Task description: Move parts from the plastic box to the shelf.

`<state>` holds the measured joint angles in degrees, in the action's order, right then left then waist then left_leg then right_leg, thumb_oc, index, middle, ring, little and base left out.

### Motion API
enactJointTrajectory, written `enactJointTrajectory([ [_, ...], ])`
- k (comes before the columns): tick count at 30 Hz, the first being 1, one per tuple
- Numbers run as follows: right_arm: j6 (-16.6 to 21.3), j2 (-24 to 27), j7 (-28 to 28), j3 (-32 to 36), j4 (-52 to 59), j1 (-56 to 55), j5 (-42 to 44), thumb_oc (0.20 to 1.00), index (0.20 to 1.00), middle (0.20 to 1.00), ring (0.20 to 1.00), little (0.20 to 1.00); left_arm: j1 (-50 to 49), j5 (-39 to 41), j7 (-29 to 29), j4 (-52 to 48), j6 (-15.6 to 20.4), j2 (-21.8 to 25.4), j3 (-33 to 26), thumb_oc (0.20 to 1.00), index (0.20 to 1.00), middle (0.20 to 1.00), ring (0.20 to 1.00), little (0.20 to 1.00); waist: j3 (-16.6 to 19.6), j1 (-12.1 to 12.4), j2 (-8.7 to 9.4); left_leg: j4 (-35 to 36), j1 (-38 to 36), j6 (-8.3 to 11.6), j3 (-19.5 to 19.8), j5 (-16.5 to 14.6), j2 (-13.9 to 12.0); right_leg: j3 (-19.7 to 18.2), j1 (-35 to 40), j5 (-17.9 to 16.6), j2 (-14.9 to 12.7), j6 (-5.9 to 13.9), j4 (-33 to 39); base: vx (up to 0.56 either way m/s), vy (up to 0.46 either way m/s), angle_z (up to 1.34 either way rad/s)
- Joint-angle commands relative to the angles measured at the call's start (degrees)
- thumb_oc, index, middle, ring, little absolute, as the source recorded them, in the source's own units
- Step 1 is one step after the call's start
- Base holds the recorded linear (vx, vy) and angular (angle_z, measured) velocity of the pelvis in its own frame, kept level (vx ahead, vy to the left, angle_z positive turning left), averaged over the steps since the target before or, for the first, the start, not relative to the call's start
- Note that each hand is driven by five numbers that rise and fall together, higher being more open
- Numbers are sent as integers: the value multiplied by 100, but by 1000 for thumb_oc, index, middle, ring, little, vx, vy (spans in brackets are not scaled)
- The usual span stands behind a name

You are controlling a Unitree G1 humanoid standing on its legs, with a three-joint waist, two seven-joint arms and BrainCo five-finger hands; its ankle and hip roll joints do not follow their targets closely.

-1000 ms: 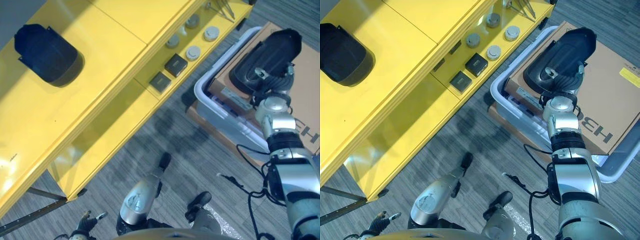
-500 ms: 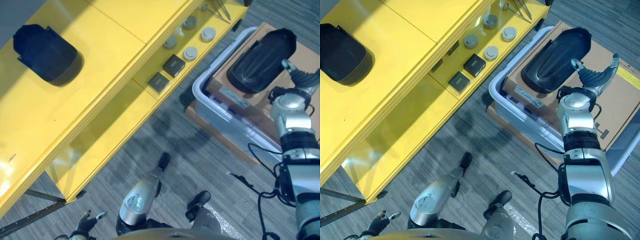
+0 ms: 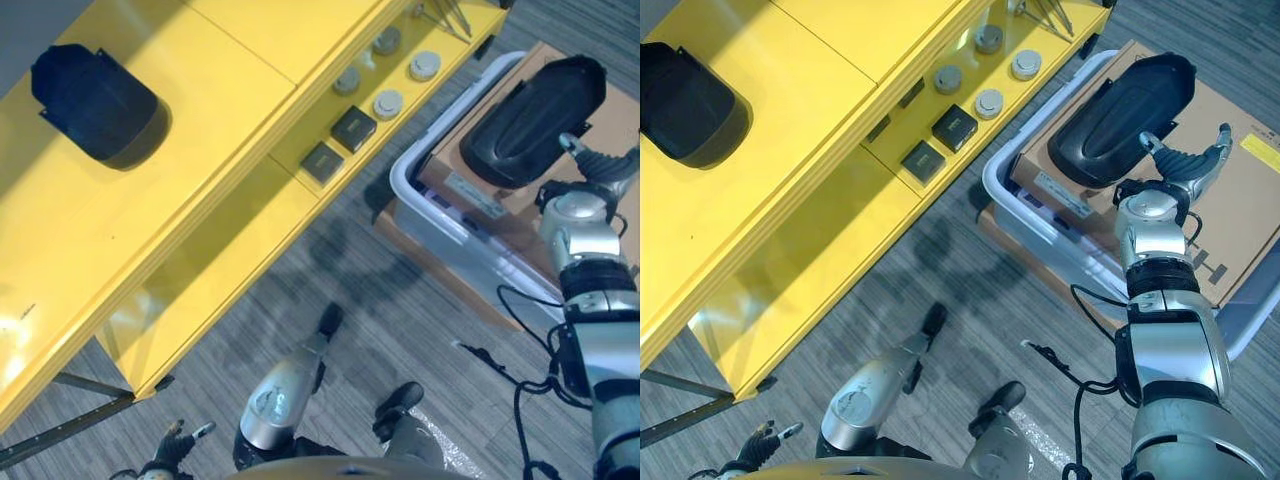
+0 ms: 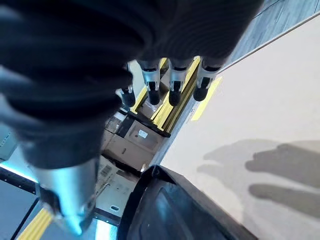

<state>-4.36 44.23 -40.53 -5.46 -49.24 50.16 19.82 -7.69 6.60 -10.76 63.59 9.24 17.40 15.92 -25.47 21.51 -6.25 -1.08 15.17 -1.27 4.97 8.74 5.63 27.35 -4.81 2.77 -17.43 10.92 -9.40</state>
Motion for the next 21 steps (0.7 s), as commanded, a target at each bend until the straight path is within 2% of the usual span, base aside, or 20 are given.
enactJointTrajectory([
  [1,-59,602,-199,-464,279,306,-411,1000,1000,1000,1000,1000,-425,145,3,-76,27,320,144,1000,1000,1000,1000,1000,-32,60,-73,-565,314,160,148,-423,3,-340,-242,-257,-175,42,-248,-20,45,5],
  [13,-155,636,-152,-730,101,573,-470,1000,1000,1000,1000,1000,-400,277,117,-217,53,361,149,1000,1000,1000,1000,1000,-227,109,-126,-739,563,141,76,-432,83,-358,-432,-325,-272,73,-328,-4,18,2],
  [16,-404,653,-244,-767,99,586,-469,1000,1000,1000,1000,1000,-404,328,160,-272,69,395,128,1000,1000,1000,1000,1000,-279,107,-131,-834,641,134,37,-454,94,-382,-495,-326,-295,73,-386,0,0,0],
  [21,-601,646,-470,-741,-120,454,-311,1000,1000,1000,1000,1000,-409,395,160,-303,143,387,122,1000,1000,1000,1000,1000,-343,94,-128,-929,725,136,-13,-483,87,-395,-557,-331,-312,78,-430,0,0,0],
])
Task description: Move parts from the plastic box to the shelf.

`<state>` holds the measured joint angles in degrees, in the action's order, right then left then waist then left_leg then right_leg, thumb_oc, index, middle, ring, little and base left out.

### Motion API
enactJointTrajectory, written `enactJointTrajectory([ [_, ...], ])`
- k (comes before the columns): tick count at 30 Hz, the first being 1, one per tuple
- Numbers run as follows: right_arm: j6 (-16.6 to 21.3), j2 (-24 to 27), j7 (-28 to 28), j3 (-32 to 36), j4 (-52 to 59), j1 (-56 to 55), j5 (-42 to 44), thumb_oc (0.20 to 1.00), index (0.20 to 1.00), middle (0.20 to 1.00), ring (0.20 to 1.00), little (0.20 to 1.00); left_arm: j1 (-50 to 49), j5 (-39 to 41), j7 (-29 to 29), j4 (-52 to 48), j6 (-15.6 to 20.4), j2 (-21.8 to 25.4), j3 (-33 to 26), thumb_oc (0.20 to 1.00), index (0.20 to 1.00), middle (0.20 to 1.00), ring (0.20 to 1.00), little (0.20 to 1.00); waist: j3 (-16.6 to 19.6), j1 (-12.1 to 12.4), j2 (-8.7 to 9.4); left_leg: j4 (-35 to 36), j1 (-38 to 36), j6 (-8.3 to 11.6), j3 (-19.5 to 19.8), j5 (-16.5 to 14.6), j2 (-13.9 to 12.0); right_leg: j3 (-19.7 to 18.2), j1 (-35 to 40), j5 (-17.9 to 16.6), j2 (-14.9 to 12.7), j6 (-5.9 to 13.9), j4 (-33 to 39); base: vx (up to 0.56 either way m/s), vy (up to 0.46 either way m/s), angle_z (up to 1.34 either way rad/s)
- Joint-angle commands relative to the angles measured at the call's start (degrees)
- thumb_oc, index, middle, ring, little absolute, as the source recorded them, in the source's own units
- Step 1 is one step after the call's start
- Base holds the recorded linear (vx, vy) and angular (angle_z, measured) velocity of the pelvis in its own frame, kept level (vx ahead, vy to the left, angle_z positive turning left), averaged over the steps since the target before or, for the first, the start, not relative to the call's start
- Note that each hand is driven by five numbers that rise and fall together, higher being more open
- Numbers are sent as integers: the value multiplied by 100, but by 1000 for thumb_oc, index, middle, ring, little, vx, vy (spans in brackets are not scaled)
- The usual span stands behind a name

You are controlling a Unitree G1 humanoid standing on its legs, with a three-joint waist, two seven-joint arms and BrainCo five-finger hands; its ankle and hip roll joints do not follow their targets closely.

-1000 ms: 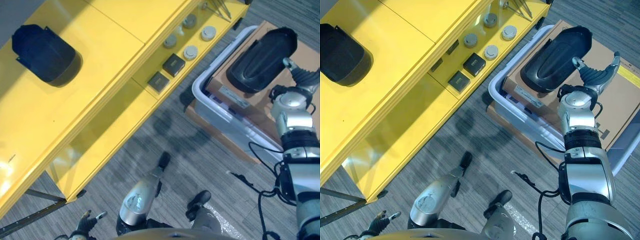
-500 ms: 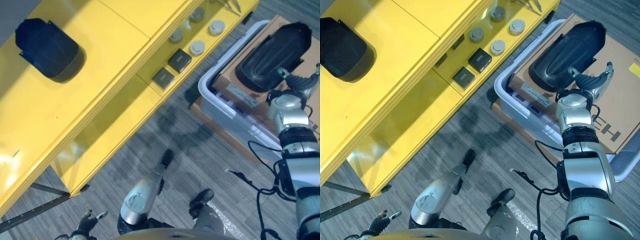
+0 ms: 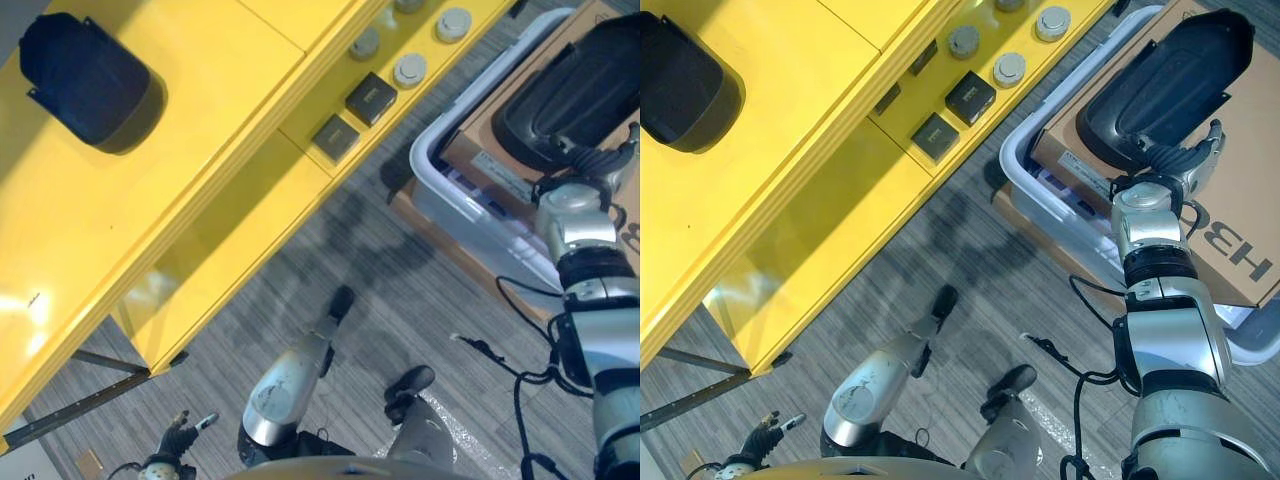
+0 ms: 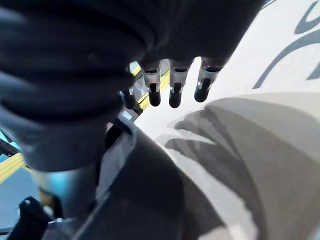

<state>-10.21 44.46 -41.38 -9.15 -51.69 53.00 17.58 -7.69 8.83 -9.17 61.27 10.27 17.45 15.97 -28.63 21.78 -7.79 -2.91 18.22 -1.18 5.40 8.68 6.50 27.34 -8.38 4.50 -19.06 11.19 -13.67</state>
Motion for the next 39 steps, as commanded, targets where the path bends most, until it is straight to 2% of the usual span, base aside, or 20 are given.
enactJointTrajectory([
  [1,-17,630,-410,-342,45,128,-39,1000,1000,1000,1000,1000,-399,175,17,-97,22,394,99,1000,1000,1000,1000,1000,-43,67,23,-762,435,126,-63,-481,1,-395,-215,-511,-155,50,-12,0,0,0],
  [6,28,650,-418,-275,-293,-21,211,1000,1000,1000,1000,1000,-401,193,2,-150,31,406,127,1000,1000,1000,1000,1000,-68,72,19,-801,469,123,-68,-499,1,-387,-217,-529,-154,57,-1,0,0,0],
  [7,81,669,-397,-194,-390,-96,426,636,636,636,636,636,-412,206,-24,-188,22,408,131,1000,1000,1000,1000,1000,-81,67,23,-825,494,124,-80,-505,1,-392,-239,-538,-163,63,-12,0,0,0],
  [9,124,685,-361,-157,-441,-129,523,420,420,420,420,420,-425,234,-18,-182,32,412,130,1000,1000,1000,1000,1000,-80,68,23,-835,506,127,-90,-505,-1,-393,-243,-536,-168,63,-17,0,0,0],
  [10,151,703,-327,-130,-467,-147,609,200,200,200,200,200,-426,230,-17,-187,38,419,116,1000,1000,1000,1000,1000,-81,64,25,-839,511,128,-91,-502,-2,-398,-249,-539,-166,59,-23,0,0,0],
  [23,356,688,-124,-86,-420,-80,789,200,200,200,200,200,-419,279,-44,-265,112,432,147,1000,1000,1000,1000,1000,-27,58,70,-794,459,129,-144,-512,-26,-384,-182,-543,-161,58,22,-6,4,-2],
  [25,497,652,-136,-70,-351,-106,860,200,200,200,200,200,-414,320,-52,-255,229,426,141,1000,1000,1000,1000,1000,12,48,84,-746,391,130,-152,-512,-45,-366,-120,-549,-153,55,55,-8,-19,0],
  [28,885,596,-128,62,-50,-253,825,200,200,200,200,200,-388,508,-4,-401,667,436,76,1000,1000,1000,1000,1000,161,17,160,-605,178,127,-137,-526,-82,-345,40,-564,-128,57,120,0,-63,0],
  [32,917,537,-170,234,520,-492,700,200,200,200,200,200,-351,769,129,-803,808,517,-27,1000,1000,1000,1000,1000,362,-37,247,-350,-92,132,-122,-514,-133,-316,225,-574,-70,76,244,23,-66,2],
  [34,872,492,-214,519,1287,-902,600,200,200,200,200,200,-333,1175,413,-1579,721,632,-136,1000,1000,1000,1000,1000,642,-119,334,-6,-455,149,-95,-482,-205,-273,486,-583,26,89,450,60,-119,-5],
  [37,841,410,-135,841,1846,-1384,389,200,200,200,200,200,-400,1525,788,-2251,579,734,-277,1000,1000,1000,1000,1000,924,-175,394,219,-760,148,-67,-464,-255,-230,706,-607,112,102,593,40,-80,-7],
  [39,715,330,-73,987,2279,-1688,156,200,200,200,200,200,-403,1850,1073,-2795,339,801,-343,1000,1000,1000,1000,1000,1111,-211,418,307,-852,110,-84,-331,-290,-143,784,-772,155,55,710,-27,-63,-3],
])
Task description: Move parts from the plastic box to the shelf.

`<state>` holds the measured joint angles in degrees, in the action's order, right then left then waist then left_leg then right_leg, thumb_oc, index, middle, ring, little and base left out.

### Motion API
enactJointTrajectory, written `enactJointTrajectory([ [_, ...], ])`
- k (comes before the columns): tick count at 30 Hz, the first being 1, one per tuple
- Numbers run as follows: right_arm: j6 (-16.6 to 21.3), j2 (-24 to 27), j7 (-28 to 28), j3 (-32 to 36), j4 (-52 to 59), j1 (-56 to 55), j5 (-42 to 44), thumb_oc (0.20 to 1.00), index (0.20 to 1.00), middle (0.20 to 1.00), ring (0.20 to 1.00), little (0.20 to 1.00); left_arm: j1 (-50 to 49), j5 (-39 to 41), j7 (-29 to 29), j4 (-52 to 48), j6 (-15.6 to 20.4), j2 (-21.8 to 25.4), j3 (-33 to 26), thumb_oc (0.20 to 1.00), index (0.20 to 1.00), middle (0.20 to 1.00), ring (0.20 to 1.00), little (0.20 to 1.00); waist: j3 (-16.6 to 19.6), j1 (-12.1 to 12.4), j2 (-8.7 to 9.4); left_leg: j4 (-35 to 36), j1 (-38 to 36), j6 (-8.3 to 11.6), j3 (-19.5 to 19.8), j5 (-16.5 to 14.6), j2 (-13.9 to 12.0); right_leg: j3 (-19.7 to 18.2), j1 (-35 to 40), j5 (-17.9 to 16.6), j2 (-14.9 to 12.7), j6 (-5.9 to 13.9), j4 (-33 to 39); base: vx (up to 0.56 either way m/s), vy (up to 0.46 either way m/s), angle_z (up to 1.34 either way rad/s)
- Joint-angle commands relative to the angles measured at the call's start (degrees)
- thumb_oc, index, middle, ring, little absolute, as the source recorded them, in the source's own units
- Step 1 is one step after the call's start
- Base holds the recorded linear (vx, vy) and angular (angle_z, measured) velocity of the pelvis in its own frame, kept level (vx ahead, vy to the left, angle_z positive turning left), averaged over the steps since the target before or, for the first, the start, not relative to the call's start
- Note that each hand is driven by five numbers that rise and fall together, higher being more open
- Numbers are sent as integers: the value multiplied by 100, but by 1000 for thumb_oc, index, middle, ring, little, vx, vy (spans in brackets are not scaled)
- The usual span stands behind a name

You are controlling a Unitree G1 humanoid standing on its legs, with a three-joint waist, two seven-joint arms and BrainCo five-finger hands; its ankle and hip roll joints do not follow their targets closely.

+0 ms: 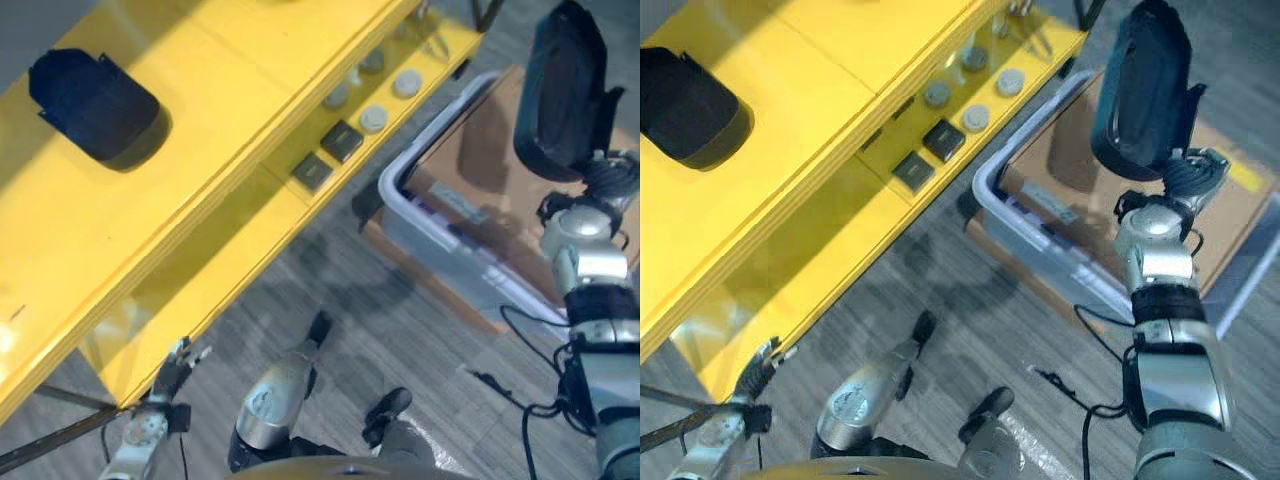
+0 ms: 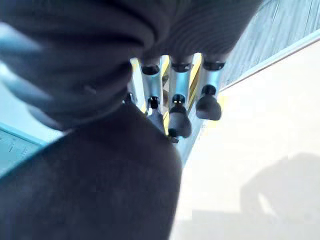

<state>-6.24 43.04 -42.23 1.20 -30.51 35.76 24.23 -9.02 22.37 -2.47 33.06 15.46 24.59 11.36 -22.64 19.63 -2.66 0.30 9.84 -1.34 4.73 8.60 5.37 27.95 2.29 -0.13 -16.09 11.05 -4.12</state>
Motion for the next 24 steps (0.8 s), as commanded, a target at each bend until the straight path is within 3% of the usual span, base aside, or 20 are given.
enactJointTrajectory([
  [1,268,454,20,-29,248,-9,-545,200,200,200,200,200,-266,510,420,-62,-235,90,102,1000,1000,1000,1000,1000,544,-2,-83,4,-45,124,-18,-324,-185,-203,-262,-315,-133,69,-231,59,-120,-2],
  [5,23,135,144,13,898,-430,-760,200,200,200,200,200,-118,830,894,-881,-939,86,26,1000,1000,1000,1000,1000,893,-125,36,192,-373,109,-78,-313,-279,-242,-47,-360,-6,78,-80,80,-125,-4],
  [6,-7,-6,276,-55,1057,-556,-886,200,200,200,200,200,55,1064,1089,-1209,-1364,72,35,1000,1000,1000,1000,1000,1042,-204,79,273,-498,105,-140,-306,-320,-279,24,-371,48,85,-15,62,-147,-17],
  [7,-63,-186,411,-181,1259,-696,-1062,200,200,200,200,200,274,1355,1116,-1537,-1852,-1,69,1000,1000,1000,1000,1000,1187,-296,122,356,-622,102,-202,-301,-360,-326,89,-390,107,95,61,53,-137,-29],
  [8,-66,-202,423,-189,1275,-708,-1081,200,200,200,200,200,287,1375,1121,-1562,-1878,-5,68,1000,1000,1000,1000,1000,1196,-303,125,360,-631,102,-207,-302,-363,-330,96,-392,112,95,67,33,-153,-38],
  [9,-6,-393,512,-350,1370,-804,-1144,200,200,200,200,200,578,1556,1071,-1709,-2447,-94,153,1000,1000,1000,1000,1000,1324,-416,172,389,-723,99,-267,-312,-402,-388,151,-414,172,99,137,12,-122,-36],
  [13,-51,-786,817,-823,1428,-715,-1423,200,200,200,200,200,1523,2449,781,-1641,-3242,-519,488,1000,1000,1000,1000,1000,1569,-723,259,447,-873,92,-373,-316,-479,-556,182,-459,283,97,248,-19,-118,-28],
  [24,169,-1643,1201,-1889,879,-352,-1572,200,200,200,200,200,3391,3135,-590,-302,-3559,-1595,1182,1000,1000,1000,1000,1000,1832,-1345,258,450,-1187,98,-781,-383,-623,-968,231,-493,400,56,279,-22,-33,-28],
])
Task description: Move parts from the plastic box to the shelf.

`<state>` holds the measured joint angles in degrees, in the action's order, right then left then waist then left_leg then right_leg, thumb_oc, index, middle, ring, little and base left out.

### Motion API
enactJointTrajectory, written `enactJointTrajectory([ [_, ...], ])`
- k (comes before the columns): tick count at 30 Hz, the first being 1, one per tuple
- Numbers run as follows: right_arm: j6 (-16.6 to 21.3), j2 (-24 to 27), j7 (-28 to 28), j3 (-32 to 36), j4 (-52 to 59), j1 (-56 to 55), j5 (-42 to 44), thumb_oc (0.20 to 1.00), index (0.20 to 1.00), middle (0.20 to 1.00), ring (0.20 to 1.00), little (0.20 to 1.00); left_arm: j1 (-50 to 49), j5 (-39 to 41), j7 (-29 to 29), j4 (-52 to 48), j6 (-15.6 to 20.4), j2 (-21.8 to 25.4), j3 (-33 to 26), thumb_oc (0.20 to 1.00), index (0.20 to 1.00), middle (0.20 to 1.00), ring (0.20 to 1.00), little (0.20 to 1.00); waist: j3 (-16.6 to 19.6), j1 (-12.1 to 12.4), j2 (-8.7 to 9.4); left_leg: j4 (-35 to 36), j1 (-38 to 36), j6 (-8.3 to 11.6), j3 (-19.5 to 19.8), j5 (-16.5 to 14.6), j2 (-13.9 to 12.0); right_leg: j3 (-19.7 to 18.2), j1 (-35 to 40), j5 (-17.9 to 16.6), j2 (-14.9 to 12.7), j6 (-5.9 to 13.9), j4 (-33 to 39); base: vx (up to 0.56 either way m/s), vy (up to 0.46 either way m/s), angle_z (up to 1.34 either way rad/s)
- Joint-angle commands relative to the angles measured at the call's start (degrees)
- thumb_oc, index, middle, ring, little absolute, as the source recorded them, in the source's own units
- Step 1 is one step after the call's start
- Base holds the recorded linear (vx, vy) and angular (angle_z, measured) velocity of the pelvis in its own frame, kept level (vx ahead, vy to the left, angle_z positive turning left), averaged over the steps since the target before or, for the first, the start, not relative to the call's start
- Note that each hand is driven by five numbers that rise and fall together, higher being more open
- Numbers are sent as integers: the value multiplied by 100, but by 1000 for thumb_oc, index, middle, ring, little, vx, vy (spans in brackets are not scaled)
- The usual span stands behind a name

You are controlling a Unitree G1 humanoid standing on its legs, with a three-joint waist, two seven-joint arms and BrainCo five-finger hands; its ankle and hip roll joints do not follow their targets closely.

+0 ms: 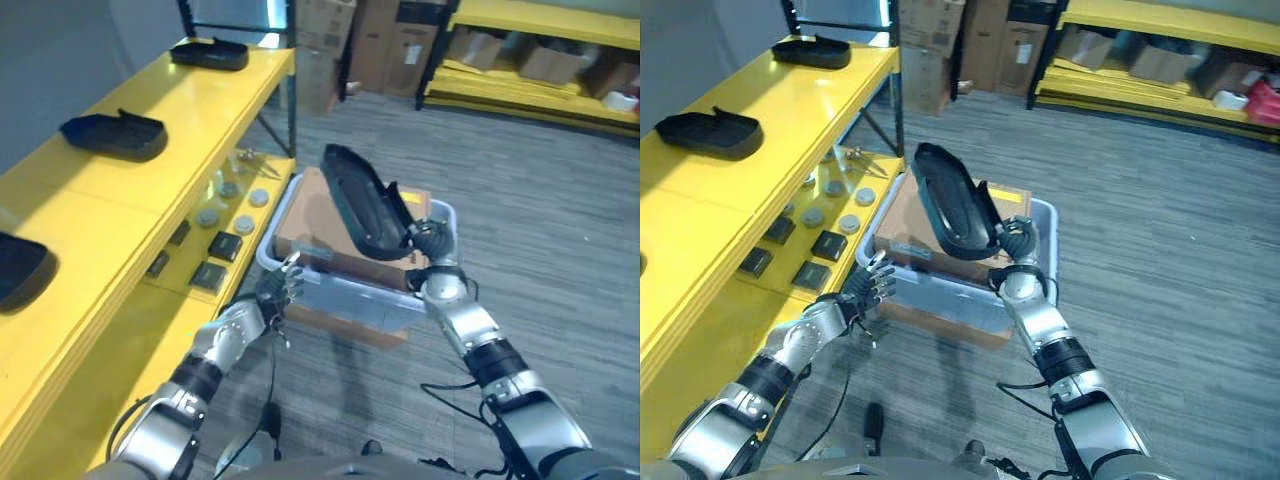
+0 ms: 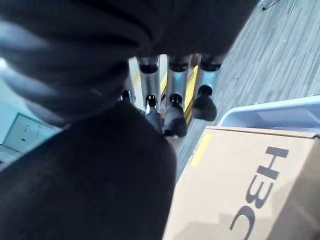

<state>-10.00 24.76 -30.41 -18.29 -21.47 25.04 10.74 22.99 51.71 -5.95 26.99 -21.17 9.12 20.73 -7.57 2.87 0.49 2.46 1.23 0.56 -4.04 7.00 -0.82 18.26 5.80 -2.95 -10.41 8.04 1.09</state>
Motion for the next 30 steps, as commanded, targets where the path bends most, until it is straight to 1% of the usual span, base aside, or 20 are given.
enactJointTrajectory([
  [1,510,144,58,-6,-57,756,-219,200,200,200,200,200,293,332,-386,383,122,-113,276,1000,1000,1000,1000,1000,343,288,-55,229,-347,-87,62,-231,-15,-24,-115,-208,-161,356,-235,-4,-10,-21],
  [2,497,134,65,-21,-65,767,-220,200,200,200,200,200,318,354,-422,401,136,-128,282,1000,1000,1000,1000,1000,345,279,-55,228,-354,-86,53,-234,-18,-30,-112,-208,-159,355,-232,-1,-13,-15],
  [3,473,57,108,-115,-121,766,-260,200,200,200,200,200,484,476,-547,551,236,-214,266,1000,1000,1000,1000,1000,381,208,-54,222,-387,-81,3,-252,-28,-65,-104,-193,-153,350,-219,8,-7,-6],
  [6,478,11,169,-170,-200,747,-267,200,200,200,200,200,595,558,-601,635,283,-277,239,1000,1000,1000,1000,1000,409,162,-50,215,-419,-73,-47,-270,-39,-92,-89,-192,-148,349,-206,7,-10,-12],
  [8,483,-40,334,-223,-293,713,-377,200,200,200,200,200,712,741,-658,685,393,-363,215,1000,1000,1000,1000,1000,423,121,-42,200,-440,-65,-70,-288,-44,-108,-82,-183,-144,346,-206,9,-20,-17],
  [11,458,-131,452,-353,-387,661,-489,200,200,200,200,200,828,940,-704,611,628,-448,152,1000,1000,1000,1000,1000,447,91,-35,197,-475,-57,-88,-307,-54,-113,-68,-167,-143,337,-204,4,-7,-1],
  [13,418,-224,563,-453,-429,622,-578,200,200,200,200,200,894,1086,-754,414,702,-464,113,1000,1000,1000,1000,1000,460,90,-46,197,-493,-57,-82,-322,-51,-104,-48,-145,-135,326,-200,17,-8,-1],
  [17,391,-302,686,-571,-456,676,-732,200,200,200,200,200,942,966,-780,319,774,-481,131,1000,1000,1000,1000,1000,460,96,-56,200,-506,-54,-67,-326,-52,-97,-35,-122,-125,315,-208,0,0,0],
  [23,352,-413,895,-775,-558,836,-920,200,200,200,200,200,1007,666,-507,293,602,-530,293,1000,1000,1000,1000,1000,476,141,-51,205,-517,-47,-11,-335,-46,-78,-14,-100,-116,312,-210,0,0,0],
  [25,345,-455,922,-871,-602,886,-937,200,200,200,200,200,1014,536,-357,292,463,-543,402,1000,1000,1000,1000,1000,481,154,-50,204,-519,-48,1,-337,-47,-73,-15,-93,-114,310,-220,0,0,0],
  [30,226,-532,1043,-984,-578,990,-952,200,200,200,200,200,1013,83,-94,187,309,-568,727,1000,1000,1000,1000,1000,483,163,-51,210,-534,-46,34,-346,-46,-81,-8,-74,-106,309,-234,0,0,0],
])
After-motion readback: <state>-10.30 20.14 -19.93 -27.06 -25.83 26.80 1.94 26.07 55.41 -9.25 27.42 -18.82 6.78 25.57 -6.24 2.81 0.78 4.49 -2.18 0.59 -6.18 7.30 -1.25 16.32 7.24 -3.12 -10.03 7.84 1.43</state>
